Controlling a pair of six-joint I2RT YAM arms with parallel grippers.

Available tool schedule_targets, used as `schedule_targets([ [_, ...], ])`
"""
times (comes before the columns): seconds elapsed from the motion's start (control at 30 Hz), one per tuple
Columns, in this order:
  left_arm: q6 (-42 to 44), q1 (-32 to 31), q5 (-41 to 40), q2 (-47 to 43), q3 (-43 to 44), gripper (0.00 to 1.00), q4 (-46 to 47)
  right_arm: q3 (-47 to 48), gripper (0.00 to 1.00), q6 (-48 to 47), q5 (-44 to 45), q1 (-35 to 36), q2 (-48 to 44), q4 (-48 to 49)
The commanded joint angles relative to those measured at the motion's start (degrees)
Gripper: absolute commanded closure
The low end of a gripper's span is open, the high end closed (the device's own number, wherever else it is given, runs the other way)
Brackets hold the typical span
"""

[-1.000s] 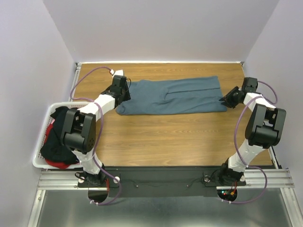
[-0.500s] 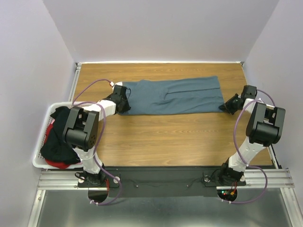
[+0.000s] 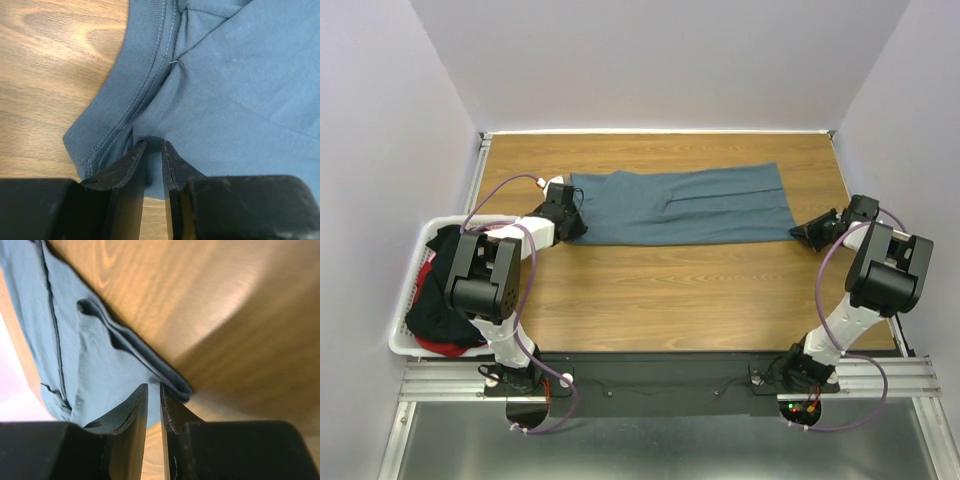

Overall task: Fold and stack the t-shirts
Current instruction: Fold the tshirt

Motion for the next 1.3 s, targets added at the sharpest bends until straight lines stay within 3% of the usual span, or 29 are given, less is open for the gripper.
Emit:
schedule_targets([
  [0.0, 1.40, 1.92, -3.09, 0.22, -0.97, 0.69, -6.45, -3.07, 0.77, -2.03, 8.06, -2.68, -1.76, -3.05],
  [0.23, 1.84, -0.01, -3.61, -2.41, 2.46, 0.51, -8.21, -0.79, 0.77, -5.54, 7.00, 1.36, -8.97, -5.41],
  [0.33, 1.49, -1.68, -5.97, -4.52, 4.92, 0.37, -10.23, 2.81, 0.71, -9.57, 10.86, 6.19, -10.64, -9.19],
  [0.4, 2.10, -3.95, -11.59, -5.83, 7.03, 0.29, -11.81, 6.93, 0.60, -12.30, 15.16, 9.44, -10.65, -12.96],
  [0.6, 4.47, -9.06, -19.51, -4.53, 13.44, 0.27, -14.97, 15.72, 0.35, -21.71, 22.90, 23.84, -6.53, -20.27],
  [0.67, 4.30, -10.56, -18.65, -3.13, 15.37, 0.27, -15.15, 17.23, 0.32, -22.25, 23.87, 25.88, -5.03, -22.11],
  [0.9, 5.00, -11.44, -16.62, 7.32, 24.16, 0.29, -14.89, 19.26, 0.32, -23.92, 26.60, 30.45, 0.77, -25.54],
  [1.27, 5.88, -11.26, -14.60, 21.48, 36.82, 0.31, -16.38, 13.38, 0.31, -24.01, 27.05, 32.66, 2.45, -26.51],
])
